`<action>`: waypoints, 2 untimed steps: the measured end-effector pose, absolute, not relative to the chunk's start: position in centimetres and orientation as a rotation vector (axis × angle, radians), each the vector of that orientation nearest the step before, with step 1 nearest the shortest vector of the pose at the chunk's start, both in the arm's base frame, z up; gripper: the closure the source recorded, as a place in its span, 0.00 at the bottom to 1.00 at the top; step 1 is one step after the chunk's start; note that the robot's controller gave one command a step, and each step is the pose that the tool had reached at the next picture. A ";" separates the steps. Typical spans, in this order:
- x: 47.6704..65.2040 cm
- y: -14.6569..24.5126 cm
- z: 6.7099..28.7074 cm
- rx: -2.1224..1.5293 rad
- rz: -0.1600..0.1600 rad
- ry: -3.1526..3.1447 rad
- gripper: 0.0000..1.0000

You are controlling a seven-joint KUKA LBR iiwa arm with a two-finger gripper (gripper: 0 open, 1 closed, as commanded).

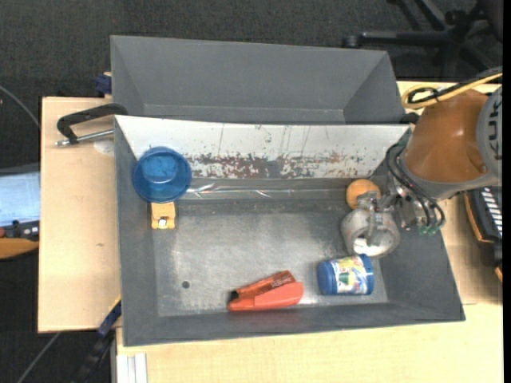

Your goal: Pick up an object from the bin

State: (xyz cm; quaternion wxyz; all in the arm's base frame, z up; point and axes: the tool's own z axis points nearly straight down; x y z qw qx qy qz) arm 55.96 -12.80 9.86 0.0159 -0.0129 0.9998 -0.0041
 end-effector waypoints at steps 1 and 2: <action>55.0 -13.0 15.0 -0.050 -0.011 3.131 1.00; 57.4 -12.8 19.9 -0.041 -0.013 3.105 1.00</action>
Offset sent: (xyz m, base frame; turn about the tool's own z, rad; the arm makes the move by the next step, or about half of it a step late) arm 0.0149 -0.0001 0.1007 -0.0001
